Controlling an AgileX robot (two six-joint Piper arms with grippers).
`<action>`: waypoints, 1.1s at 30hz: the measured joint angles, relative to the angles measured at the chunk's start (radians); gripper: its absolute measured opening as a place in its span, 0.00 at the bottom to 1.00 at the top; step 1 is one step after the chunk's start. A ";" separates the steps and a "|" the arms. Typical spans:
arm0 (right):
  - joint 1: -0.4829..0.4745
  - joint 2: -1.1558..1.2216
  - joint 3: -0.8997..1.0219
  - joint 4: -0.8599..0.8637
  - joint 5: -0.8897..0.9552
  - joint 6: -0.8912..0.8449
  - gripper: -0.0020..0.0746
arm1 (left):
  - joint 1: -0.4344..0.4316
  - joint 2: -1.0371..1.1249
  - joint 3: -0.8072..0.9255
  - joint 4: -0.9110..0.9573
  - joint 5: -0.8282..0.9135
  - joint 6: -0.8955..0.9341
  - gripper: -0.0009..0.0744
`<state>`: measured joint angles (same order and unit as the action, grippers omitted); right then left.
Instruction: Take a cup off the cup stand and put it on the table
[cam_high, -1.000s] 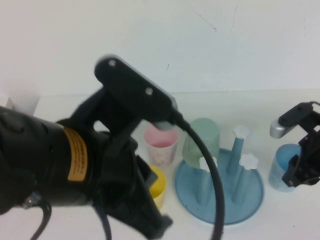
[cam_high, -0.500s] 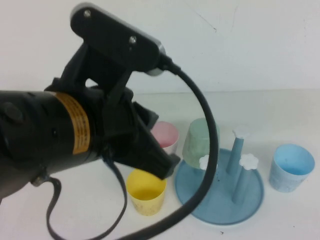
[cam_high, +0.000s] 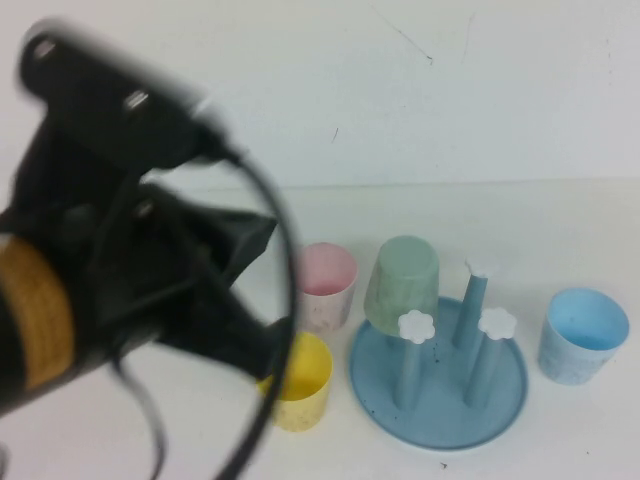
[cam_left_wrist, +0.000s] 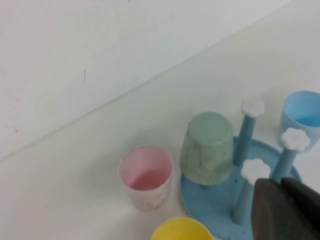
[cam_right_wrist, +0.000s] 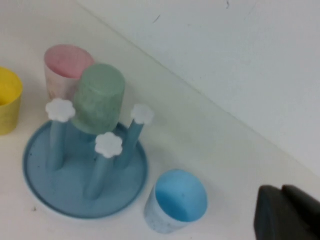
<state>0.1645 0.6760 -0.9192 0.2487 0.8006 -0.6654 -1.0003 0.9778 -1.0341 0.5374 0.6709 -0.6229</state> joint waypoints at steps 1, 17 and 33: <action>0.000 -0.019 0.020 -0.001 0.000 0.005 0.02 | 0.000 -0.016 0.026 0.002 -0.014 -0.011 0.01; 0.000 -0.393 0.374 -0.001 -0.034 0.068 0.02 | 0.000 -0.147 0.276 0.043 -0.171 -0.042 0.01; 0.000 -0.420 0.447 0.007 0.100 0.082 0.02 | 0.282 -0.271 0.284 0.011 -0.208 -0.043 0.01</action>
<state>0.1645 0.2562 -0.4724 0.2559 0.9009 -0.5838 -0.7186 0.7068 -0.7502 0.5486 0.4629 -0.6656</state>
